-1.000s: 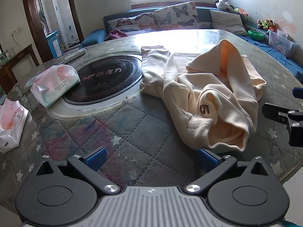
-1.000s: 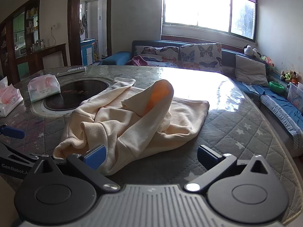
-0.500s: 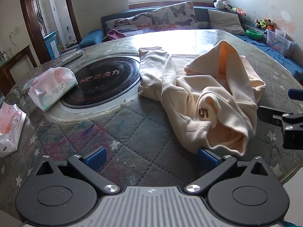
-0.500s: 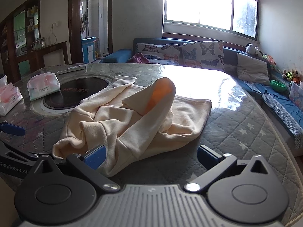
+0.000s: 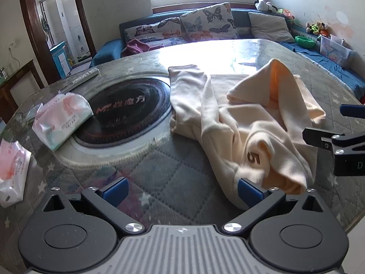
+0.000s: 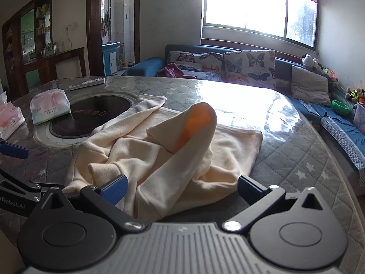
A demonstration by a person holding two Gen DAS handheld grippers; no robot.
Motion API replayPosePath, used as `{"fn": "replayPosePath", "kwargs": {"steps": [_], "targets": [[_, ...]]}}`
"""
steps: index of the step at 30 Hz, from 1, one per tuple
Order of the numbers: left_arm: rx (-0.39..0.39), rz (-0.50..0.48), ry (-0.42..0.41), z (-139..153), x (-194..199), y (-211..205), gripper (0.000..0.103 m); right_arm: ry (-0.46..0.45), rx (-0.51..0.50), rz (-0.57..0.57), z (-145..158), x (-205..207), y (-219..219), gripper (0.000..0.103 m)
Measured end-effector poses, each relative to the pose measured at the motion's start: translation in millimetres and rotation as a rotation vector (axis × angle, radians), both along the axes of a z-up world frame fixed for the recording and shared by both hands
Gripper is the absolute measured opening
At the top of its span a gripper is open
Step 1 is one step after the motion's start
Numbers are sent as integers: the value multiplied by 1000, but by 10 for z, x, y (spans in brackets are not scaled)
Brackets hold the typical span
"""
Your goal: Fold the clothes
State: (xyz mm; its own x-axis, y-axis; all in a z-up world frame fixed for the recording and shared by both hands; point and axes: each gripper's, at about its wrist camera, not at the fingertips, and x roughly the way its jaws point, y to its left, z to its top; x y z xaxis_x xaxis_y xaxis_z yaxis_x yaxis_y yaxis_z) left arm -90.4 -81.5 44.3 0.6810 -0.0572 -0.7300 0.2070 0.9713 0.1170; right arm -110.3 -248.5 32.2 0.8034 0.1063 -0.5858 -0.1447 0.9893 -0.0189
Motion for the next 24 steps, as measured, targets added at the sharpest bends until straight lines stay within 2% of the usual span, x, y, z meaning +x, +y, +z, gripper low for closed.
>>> {"fn": "replayPosePath", "kwargs": {"steps": [9, 13, 16, 18, 19, 21, 23, 24], "targets": [[1, -5, -12, 66, 337, -22, 103, 15, 47, -37, 109, 463, -200, 103], [6, -15, -32, 92, 500, -67, 103, 21, 31, -48, 138, 700, -261, 97], [-1, -27, -47, 115, 624, -109, 103, 39, 17, -65, 107, 899, -311, 89], [4, -38, -64, 127, 697, -142, 103, 58, 23, -73, 89, 1010, -347, 77], [8, -42, -69, 133, 739, -158, 103, 67, 31, -73, 77, 1065, -364, 75], [13, -50, -78, 144, 829, -194, 102, 81, 40, -71, 54, 1160, -386, 60], [9, -57, -78, 143, 927, -225, 102, 98, 49, -57, 29, 1251, -398, 51], [1, -60, -76, 140, 982, -239, 101, 104, 52, -46, 20, 1284, -399, 44]]}}
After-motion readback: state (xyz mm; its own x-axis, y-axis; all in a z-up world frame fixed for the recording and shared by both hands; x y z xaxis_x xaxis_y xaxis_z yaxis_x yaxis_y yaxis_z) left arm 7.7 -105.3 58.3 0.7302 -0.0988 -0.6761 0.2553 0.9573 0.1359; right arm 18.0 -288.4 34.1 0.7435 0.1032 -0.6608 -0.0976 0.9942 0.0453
